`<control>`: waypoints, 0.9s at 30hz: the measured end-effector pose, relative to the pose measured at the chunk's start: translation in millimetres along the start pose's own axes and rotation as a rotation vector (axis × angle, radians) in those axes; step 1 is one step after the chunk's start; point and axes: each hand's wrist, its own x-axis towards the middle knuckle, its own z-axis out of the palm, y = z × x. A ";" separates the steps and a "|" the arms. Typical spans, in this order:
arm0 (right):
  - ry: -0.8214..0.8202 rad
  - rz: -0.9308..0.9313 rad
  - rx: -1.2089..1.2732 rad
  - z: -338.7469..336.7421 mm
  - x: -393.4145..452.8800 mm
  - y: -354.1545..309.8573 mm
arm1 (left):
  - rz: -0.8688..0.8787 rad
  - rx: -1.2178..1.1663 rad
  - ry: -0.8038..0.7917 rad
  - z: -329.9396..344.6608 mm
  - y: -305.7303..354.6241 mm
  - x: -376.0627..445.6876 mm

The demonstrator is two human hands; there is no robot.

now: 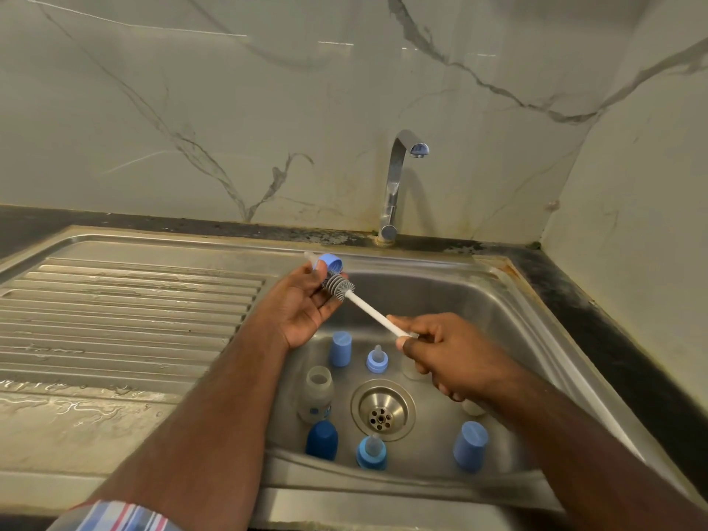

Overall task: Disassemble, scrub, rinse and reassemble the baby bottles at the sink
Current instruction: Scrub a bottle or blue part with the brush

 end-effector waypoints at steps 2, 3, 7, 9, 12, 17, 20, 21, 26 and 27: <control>0.069 -0.015 -0.053 -1.3 1.9 -0.1 | -0.004 0.025 -0.026 0.9 0.4 -1.0; 0.090 -0.023 -0.145 0.1 3.5 0.4 | -0.005 0.032 -0.030 1.7 0.5 -1.8; -0.026 0.030 -0.038 7.7 2.8 -0.1 | 0.011 0.040 -0.046 2.2 1.4 -2.4; -0.087 0.062 0.147 3.3 -2.1 -0.2 | 0.016 0.036 -0.060 1.8 1.6 -2.4; -0.026 0.053 0.219 -3.5 -2.2 1.2 | 0.006 0.001 -0.085 0.8 2.5 -3.3; 0.060 0.020 -0.034 7.6 5.8 1.1 | 0.003 0.002 -0.086 0.8 1.9 -2.9; -0.078 0.077 0.143 8.9 -0.1 -3.7 | 0.019 0.006 -0.075 1.1 1.0 -2.4; -0.113 0.087 0.207 5.9 -2.5 -4.4 | 0.019 0.004 -0.074 0.7 1.0 -2.8; -0.015 0.069 0.280 0.3 0.9 3.5 | 0.001 -0.061 -0.111 0.2 3.5 -4.8; 0.025 0.058 0.210 2.2 3.3 5.7 | -0.002 -0.070 -0.109 0.2 3.6 -4.1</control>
